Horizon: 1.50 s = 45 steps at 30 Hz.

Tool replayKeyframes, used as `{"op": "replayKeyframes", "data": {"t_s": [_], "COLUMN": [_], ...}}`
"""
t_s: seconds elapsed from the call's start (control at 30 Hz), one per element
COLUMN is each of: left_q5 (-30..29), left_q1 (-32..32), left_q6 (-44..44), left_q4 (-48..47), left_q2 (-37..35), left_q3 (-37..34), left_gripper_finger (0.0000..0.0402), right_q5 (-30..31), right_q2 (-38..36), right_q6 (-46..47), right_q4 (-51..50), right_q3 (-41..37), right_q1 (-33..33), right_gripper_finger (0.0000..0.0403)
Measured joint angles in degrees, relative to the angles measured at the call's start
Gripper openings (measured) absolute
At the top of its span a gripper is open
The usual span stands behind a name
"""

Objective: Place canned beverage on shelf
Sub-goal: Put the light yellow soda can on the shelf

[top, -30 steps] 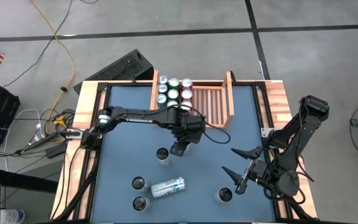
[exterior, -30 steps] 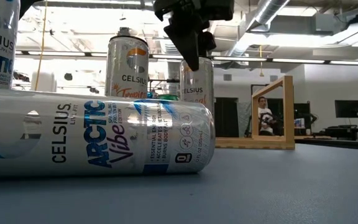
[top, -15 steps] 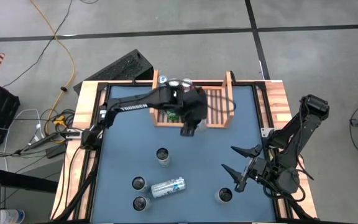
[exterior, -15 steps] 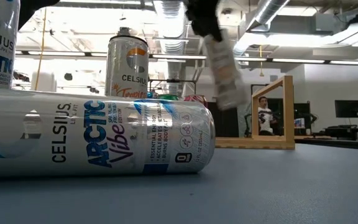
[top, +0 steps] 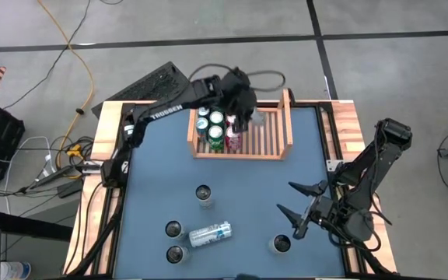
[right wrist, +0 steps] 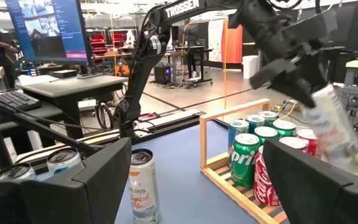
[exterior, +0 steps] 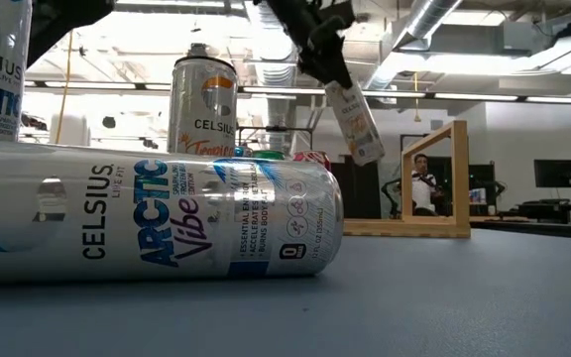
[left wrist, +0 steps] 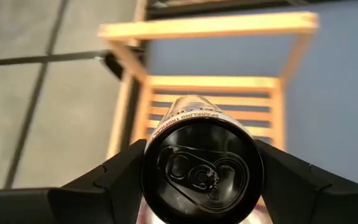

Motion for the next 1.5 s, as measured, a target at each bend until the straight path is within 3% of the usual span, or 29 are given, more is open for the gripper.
{"op": "replayKeyframes", "data": {"t_s": [0.3, 0.77, 1.2, 1.33, 1.5], "left_q5": [0.2, -4.4, -2.9, 0.9, 1.5], "left_q1": [5.5, 5.4, 4.8, 4.9, 4.7], "left_q6": [4.7, 10.4, 11.7, 11.2, 11.6], "left_q4": [4.1, 1.2, 0.1, 0.2, -0.2], "left_q2": [4.7, 8.5, 8.5, 8.5, 8.5], "left_q3": [0.0, 0.0, 0.1, 0.1, 0.1], "left_gripper_finger": [0.0245, 0.0245, 0.0252, 0.0252, 0.0252], "right_q5": [0.0, 0.0, 0.0, 0.0, 0.0], "right_q2": [0.0, 0.1, 0.1, 0.1, 0.1], "right_q6": [0.1, 0.1, 0.6, 0.8, 1.5], "right_q4": [-1.3, -2.3, -2.6, -2.6, -2.6], "right_q3": [0.0, 0.0, 0.0, 0.0, 0.0], "right_q1": [-2.9, -4.7, -4.8, -4.7, -4.7], "right_gripper_finger": [0.0356, 0.0356, 0.0356, 0.0356, 0.0356]}}
